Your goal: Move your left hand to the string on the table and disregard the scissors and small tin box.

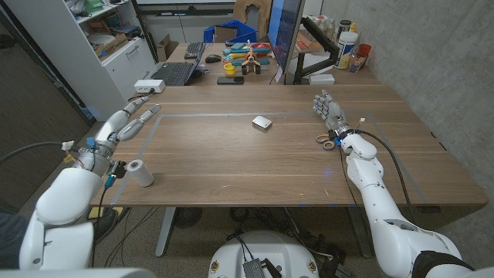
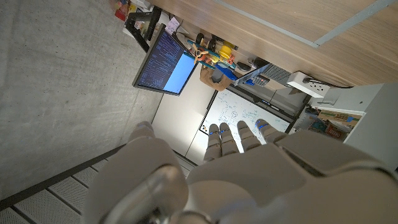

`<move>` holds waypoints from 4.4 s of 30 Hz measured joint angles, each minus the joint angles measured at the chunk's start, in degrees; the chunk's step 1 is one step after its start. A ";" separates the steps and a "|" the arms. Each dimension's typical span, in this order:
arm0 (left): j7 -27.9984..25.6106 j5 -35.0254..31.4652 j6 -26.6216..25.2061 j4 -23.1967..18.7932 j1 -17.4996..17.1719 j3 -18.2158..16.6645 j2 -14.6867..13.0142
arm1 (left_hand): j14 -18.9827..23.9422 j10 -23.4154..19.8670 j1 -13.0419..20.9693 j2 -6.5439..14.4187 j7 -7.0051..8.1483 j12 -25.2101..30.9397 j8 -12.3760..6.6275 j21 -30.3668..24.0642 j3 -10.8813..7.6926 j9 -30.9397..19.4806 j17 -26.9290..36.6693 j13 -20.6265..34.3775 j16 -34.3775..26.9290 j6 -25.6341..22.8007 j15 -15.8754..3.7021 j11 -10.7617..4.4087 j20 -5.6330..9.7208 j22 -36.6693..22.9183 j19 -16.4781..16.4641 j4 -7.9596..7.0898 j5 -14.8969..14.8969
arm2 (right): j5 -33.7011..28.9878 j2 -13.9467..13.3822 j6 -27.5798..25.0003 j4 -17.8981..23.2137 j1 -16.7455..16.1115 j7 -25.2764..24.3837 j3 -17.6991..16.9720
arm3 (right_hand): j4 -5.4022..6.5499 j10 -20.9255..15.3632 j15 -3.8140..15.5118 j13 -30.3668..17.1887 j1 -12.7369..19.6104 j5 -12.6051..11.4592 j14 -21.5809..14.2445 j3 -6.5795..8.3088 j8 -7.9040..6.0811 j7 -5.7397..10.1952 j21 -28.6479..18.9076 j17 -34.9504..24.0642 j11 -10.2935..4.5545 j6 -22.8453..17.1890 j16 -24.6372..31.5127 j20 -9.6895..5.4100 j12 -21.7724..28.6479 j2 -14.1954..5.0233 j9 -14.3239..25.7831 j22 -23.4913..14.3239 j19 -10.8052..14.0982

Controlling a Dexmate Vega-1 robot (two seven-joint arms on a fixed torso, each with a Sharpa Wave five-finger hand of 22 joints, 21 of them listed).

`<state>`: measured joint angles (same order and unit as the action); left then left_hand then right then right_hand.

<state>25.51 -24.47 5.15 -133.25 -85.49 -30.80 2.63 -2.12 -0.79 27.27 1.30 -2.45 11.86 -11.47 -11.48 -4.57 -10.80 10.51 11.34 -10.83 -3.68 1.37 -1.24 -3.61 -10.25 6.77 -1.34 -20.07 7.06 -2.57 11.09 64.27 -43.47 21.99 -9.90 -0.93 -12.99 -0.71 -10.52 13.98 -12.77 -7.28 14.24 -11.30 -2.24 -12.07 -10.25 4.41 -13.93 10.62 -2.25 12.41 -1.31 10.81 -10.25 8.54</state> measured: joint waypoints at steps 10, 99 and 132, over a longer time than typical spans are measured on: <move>-0.39 -1.11 0.37 -0.73 -0.85 -0.42 0.69 | 0.01 0.00 0.45 0.00 0.00 0.00 0.00 0.00 0.00 0.00 0.00 0.00 0.00 0.00 -0.01 0.00 0.00 0.00 0.00 0.00 0.00 | -0.10 0.02 0.00 0.07 0.02 0.08 0.07 | 0.00 0.00 0.00 0.00 0.00 0.00 0.00 0.00 0.00 0.00 0.00 0.00 0.00 0.00 0.00 0.00 0.00 0.00 -0.01 0.00 0.00; -0.85 -23.44 -3.18 -4.06 -3.69 -1.22 -0.72 | 0.95 -0.82 2.71 0.75 0.81 0.24 0.00 -0.44 0.24 0.01 0.30 -0.03 -0.45 -1.24 1.29 -0.81 -2.05 -0.30 -1.23 1.18 0.45 | -0.87 0.45 0.81 -3.25 2.39 0.05 0.10 | -0.40 -0.32 0.09 0.00 -0.01 0.00 -0.31 -0.40 0.00 0.20 0.22 -0.14 -0.32 -0.20 0.00 0.00 0.00 -0.01 -0.03 0.00 0.00; 0.24 -29.56 -6.62 -2.49 -3.47 -0.01 -3.18 | 1.07 -0.90 3.24 0.67 1.34 0.24 0.00 -0.44 0.39 0.01 0.28 -0.03 -0.45 -1.34 2.04 0.54 -4.20 -0.29 -1.33 1.50 0.45 | -1.31 0.66 1.24 -3.18 2.61 -0.58 0.21 | -0.81 -0.76 0.20 0.00 -0.22 0.00 -0.62 -0.31 0.00 0.50 0.22 -0.15 -0.29 -0.50 0.00 0.00 0.00 -0.22 -0.03 0.00 0.00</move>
<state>25.75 -54.03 -1.47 -135.74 -88.96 -30.81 -0.54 -1.05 -1.69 30.50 1.97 -1.10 12.10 -11.47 -11.92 -4.18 -10.79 10.80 11.31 -11.28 -5.02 3.41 -0.70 -7.81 -10.53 5.44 0.16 -19.61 5.76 -1.90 12.33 61.09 -40.86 21.41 -9.69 -1.74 -13.75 -0.51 -10.52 13.76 -12.77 -7.90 13.93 -11.30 -1.74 -11.85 -10.40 4.12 -14.43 10.62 -2.25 12.41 -1.53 10.78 -10.25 8.54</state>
